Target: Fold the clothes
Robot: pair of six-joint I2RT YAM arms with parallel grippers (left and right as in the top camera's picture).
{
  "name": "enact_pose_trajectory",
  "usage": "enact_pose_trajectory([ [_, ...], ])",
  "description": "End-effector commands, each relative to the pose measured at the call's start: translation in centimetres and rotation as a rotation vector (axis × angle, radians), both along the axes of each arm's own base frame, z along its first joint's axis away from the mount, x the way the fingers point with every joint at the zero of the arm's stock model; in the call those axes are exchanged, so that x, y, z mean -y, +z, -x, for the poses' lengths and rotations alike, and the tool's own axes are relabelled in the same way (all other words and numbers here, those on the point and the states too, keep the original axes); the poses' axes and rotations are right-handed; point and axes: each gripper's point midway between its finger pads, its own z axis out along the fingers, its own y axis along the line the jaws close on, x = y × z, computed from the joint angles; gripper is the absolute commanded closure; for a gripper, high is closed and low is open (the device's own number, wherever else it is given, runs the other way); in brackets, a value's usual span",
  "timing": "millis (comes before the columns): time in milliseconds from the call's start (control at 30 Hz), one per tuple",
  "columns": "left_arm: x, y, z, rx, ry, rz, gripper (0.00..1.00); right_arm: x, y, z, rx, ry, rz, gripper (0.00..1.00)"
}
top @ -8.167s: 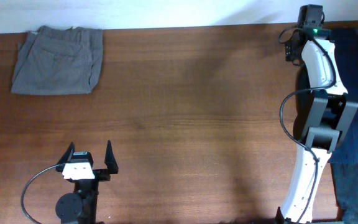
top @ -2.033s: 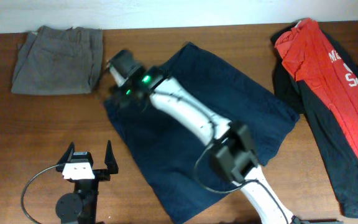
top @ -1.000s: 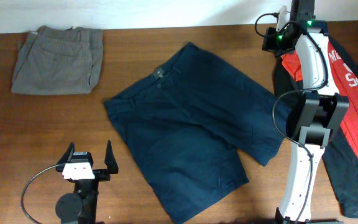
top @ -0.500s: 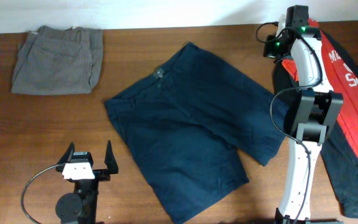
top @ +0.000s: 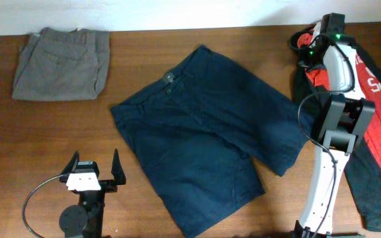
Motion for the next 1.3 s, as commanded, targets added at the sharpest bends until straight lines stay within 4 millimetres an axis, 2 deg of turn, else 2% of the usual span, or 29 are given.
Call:
enact_pose_trajectory([
  [0,0.3,-0.2,0.0,-0.001,-0.014,-0.003,0.01,2.8,-1.7,0.9,-0.037,-0.048,0.055,0.96],
  [300,0.3,-0.2,0.0,-0.001,-0.014,-0.003,0.01,6.7,-3.5,2.3,-0.089,-0.128,0.146,0.96],
  [467,0.3,-0.2,0.0,-0.001,-0.014,-0.003,0.01,9.5,-5.1,3.7,-0.118,-0.182,0.160,0.96],
  [700,0.3,-0.2,0.0,-0.001,-0.014,-0.003,0.01,14.4,-5.0,6.2,-0.165,-0.293,0.259,0.96],
  [1000,0.3,-0.2,0.0,-0.001,-0.014,-0.003,0.01,17.1,-5.0,8.1,-0.187,-0.335,0.253,0.95],
  [1067,0.3,-0.2,0.0,-0.001,-0.014,-0.003,0.01,17.1,-4.5,8.0,-0.182,-0.336,0.255,0.84],
  [1100,0.3,-0.2,0.0,-0.001,-0.014,-0.003,0.01,17.0,-4.1,7.9,-0.175,-0.335,0.257,0.69],
  [1133,0.3,-0.2,0.0,-0.001,-0.014,-0.003,0.01,17.0,-3.6,7.7,-0.166,-0.334,0.259,0.34],
  [1167,0.3,-0.2,0.0,-0.001,-0.014,-0.003,0.01,16.8,-3.0,7.4,-0.154,-0.330,0.259,0.14],
  [1200,0.3,-0.2,0.0,-0.001,-0.014,-0.003,0.01,16.7,-2.3,7.2,-0.141,-0.329,0.263,0.01],
  [1267,0.3,-0.2,0.0,-0.001,-0.014,-0.003,0.01,16.3,-0.1,6.3,-0.098,-0.323,0.270,0.01],
])
